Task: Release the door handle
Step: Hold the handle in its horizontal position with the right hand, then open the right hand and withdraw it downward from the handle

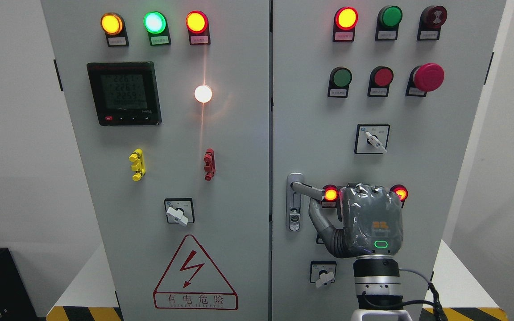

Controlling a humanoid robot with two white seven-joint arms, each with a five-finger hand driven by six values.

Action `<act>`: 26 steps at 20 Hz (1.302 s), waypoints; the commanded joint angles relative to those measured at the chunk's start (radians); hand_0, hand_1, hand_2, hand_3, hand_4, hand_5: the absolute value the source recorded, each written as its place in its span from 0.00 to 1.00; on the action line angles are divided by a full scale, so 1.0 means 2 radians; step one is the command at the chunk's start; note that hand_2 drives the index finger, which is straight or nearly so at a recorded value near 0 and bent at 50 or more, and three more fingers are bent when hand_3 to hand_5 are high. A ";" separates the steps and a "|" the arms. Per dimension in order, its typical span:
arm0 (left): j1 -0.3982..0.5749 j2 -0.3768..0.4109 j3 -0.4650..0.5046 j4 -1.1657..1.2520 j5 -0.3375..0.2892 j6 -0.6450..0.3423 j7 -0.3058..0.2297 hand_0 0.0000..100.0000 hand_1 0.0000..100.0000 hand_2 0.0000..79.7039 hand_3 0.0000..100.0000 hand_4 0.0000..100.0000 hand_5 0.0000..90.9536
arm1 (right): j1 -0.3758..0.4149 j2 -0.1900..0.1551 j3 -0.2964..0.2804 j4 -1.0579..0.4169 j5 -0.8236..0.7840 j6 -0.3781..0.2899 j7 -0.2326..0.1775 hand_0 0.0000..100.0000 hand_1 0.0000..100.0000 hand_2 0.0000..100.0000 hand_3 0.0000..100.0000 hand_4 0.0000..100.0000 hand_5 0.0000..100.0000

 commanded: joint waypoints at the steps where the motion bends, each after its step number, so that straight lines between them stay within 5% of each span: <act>1: 0.010 0.000 0.000 0.000 0.000 0.000 0.000 0.12 0.56 0.00 0.00 0.00 0.00 | 0.000 0.000 -0.001 -0.001 0.000 -0.001 0.000 0.49 0.28 1.00 1.00 1.00 1.00; 26: 0.010 0.000 0.000 0.000 0.000 0.000 0.000 0.12 0.56 0.00 0.00 0.00 0.00 | 0.024 0.000 0.004 -0.009 -0.001 -0.012 -0.014 0.50 0.28 1.00 1.00 1.00 1.00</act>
